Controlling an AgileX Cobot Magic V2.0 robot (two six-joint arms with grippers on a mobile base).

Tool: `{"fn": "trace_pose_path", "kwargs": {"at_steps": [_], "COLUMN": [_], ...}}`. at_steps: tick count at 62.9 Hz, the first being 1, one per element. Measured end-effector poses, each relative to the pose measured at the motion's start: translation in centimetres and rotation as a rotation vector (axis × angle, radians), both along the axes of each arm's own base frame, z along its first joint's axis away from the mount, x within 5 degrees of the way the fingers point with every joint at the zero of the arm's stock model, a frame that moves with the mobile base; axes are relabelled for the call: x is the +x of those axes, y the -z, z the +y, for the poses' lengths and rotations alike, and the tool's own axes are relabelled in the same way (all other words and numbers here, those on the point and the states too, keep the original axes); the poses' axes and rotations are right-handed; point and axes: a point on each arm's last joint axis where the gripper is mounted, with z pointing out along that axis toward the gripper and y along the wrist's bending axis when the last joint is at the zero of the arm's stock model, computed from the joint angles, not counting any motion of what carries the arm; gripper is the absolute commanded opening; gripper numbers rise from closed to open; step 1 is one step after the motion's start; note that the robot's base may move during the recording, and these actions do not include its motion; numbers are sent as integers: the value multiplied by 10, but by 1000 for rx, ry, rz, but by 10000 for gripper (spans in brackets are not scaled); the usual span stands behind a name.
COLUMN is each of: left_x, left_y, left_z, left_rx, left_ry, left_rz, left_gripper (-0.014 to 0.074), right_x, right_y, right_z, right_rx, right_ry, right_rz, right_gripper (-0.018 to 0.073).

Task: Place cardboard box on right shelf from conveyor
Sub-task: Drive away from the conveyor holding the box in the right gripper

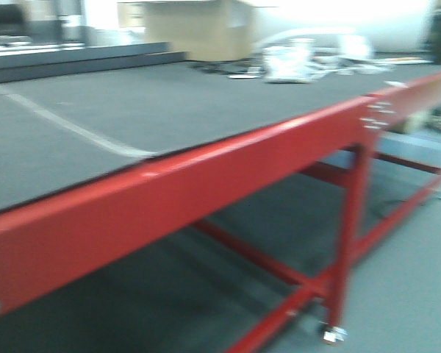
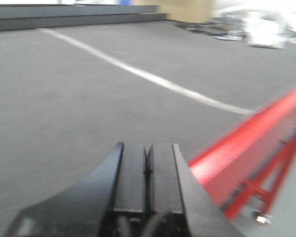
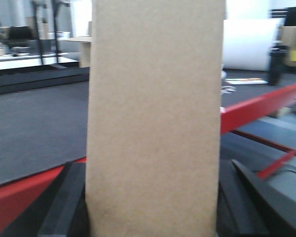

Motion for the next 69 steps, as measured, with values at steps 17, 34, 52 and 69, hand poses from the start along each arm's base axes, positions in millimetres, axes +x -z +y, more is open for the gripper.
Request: {"fn": "trace_pose_path", "kwargs": {"at_steps": [17, 34, 52, 69], "left_x": [0, 0, 0, 0], "left_y": [0, 0, 0, 0], "left_z": [0, 0, 0, 0], "left_rx": [0, 0, 0, 0], "left_ry": [0, 0, 0, 0], "left_rz": [0, 0, 0, 0], "left_gripper": [-116, -116, -116, -116], "right_x": [0, 0, 0, 0], "right_y": [0, 0, 0, 0], "right_z": [0, 0, 0, 0], "right_rx": [0, 0, 0, 0], "right_ry": [0, 0, 2, 2], "right_rz": [0, 0, 0, 0], "right_gripper": [55, 55, 55, 55]}}
